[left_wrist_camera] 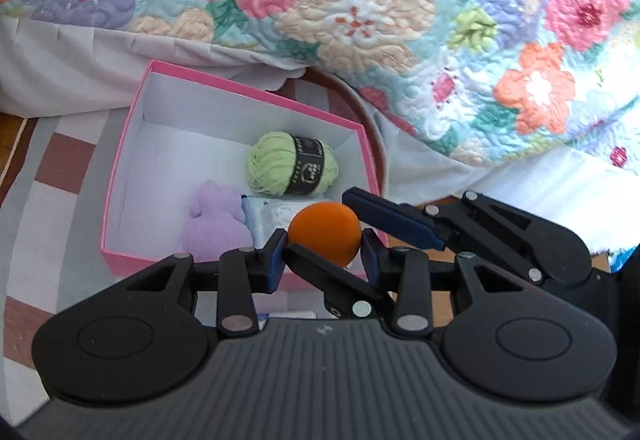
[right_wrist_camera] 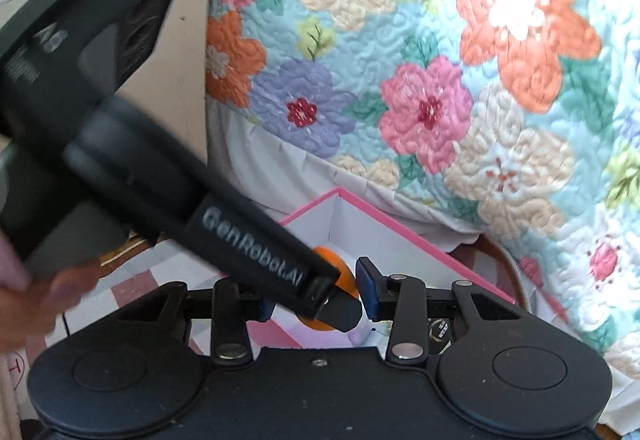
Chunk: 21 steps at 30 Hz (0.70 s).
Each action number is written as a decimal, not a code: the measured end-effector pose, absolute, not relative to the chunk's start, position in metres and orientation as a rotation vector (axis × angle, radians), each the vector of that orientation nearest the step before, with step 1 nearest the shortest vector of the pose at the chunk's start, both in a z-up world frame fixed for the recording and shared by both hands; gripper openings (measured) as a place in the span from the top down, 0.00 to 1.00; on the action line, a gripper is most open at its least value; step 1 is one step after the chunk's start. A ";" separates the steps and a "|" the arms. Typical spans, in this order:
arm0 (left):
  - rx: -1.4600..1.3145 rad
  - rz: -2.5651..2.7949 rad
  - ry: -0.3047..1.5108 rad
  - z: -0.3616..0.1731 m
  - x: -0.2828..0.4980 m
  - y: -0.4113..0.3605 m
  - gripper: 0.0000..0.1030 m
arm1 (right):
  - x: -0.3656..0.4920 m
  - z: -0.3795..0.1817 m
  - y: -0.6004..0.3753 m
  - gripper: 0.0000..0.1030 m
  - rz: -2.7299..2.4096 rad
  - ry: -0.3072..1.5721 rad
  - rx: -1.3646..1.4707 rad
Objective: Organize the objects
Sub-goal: 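Lower the sponge into the pink box and open the left gripper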
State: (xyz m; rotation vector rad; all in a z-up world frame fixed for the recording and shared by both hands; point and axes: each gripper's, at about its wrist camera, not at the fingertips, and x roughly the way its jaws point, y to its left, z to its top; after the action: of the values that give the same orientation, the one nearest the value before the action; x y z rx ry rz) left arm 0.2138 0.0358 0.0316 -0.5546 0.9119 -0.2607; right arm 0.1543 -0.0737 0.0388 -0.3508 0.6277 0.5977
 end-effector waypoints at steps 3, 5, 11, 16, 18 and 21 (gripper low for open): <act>-0.559 -0.252 0.907 0.025 0.218 0.036 0.64 | 0.159 0.031 -0.073 0.57 0.597 0.636 -0.335; -0.559 -0.244 0.906 0.021 0.221 0.036 0.64 | 0.164 0.026 -0.074 0.57 0.600 0.640 -0.326; -0.583 -0.216 0.940 -0.001 0.242 0.036 0.64 | 0.184 0.005 -0.077 0.57 0.579 0.671 -0.296; -0.586 -0.196 0.990 -0.022 0.262 0.036 0.62 | 0.202 -0.020 -0.077 0.58 0.570 0.688 -0.285; -0.567 -0.173 1.002 -0.030 0.269 0.036 0.59 | 0.209 -0.030 -0.078 0.58 0.565 0.697 -0.294; -0.543 -0.163 0.999 -0.036 0.279 0.037 0.57 | 0.221 -0.047 -0.080 0.58 0.548 0.753 -0.300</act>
State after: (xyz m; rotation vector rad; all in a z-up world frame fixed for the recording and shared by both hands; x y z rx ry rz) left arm 0.2792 0.0374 -0.0357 -0.5434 0.9987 -0.1633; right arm 0.2207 -0.0801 -0.0470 -0.2999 0.7531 0.5483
